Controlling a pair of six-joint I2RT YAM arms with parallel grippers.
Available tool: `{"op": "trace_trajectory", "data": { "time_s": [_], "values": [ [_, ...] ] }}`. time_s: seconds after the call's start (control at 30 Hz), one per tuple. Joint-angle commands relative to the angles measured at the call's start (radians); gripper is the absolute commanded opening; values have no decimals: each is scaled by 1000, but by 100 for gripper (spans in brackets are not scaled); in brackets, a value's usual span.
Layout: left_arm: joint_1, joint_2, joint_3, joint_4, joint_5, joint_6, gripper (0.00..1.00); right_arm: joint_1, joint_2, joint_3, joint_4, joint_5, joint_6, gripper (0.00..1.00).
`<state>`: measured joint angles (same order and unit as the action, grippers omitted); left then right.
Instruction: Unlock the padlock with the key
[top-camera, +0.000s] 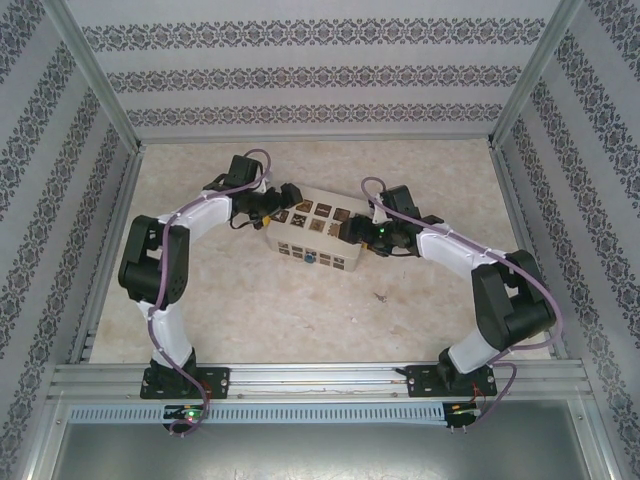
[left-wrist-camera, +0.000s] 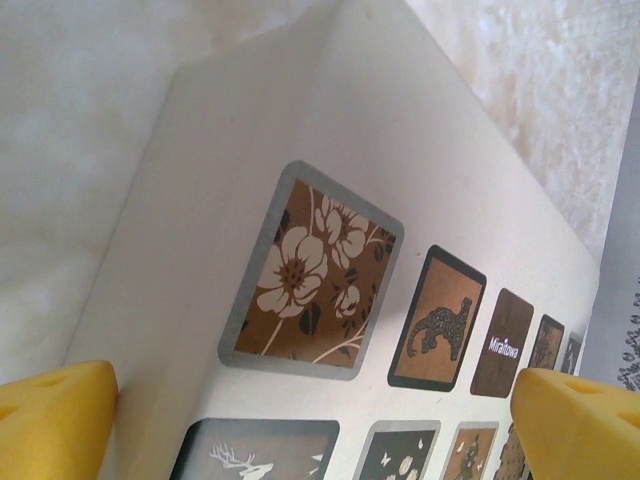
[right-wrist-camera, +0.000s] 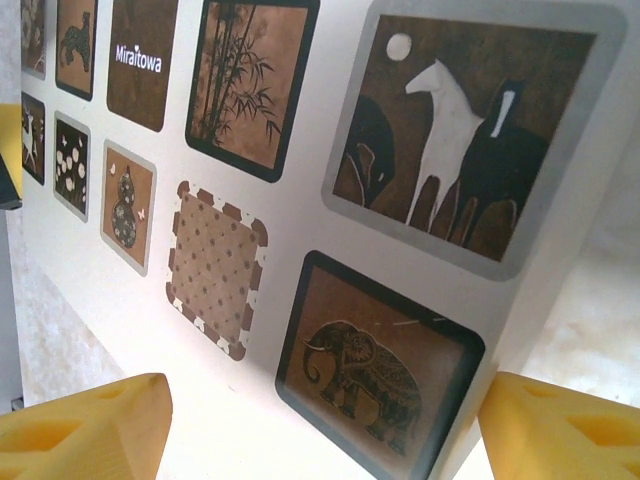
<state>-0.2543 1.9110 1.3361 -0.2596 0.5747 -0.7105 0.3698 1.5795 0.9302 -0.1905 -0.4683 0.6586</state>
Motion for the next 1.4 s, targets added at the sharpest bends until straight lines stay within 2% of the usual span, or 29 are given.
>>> {"op": "trace_trajectory", "data": {
  "time_s": [0.0, 0.27, 0.43, 0.6, 0.77, 0.9, 1.07, 1.37],
  "values": [
    [-44, 37, 82, 22, 98, 24, 100, -1, 24, 68, 77, -35, -14, 79],
    [-44, 103, 189, -28, 72, 50, 99, -17, 35, 84, 57, 20, -27, 80],
    [-33, 99, 220, -69, 36, 72, 99, -42, -3, 80, -5, 62, -63, 87],
    [4, 58, 217, -90, -18, 86, 99, -75, -62, 75, -119, 137, -125, 92],
    [37, -18, 188, -114, -38, 126, 99, -104, -149, 61, -240, 192, -196, 93],
    [47, -127, 104, -99, -49, 157, 99, -108, -231, 39, -355, 220, -246, 91],
    [46, -286, -59, -33, -58, 152, 99, -100, -319, -25, -442, 179, -245, 84],
    [46, -552, -408, 172, -96, -18, 99, -23, -343, -143, -523, 178, -203, 76]
  ]
}}
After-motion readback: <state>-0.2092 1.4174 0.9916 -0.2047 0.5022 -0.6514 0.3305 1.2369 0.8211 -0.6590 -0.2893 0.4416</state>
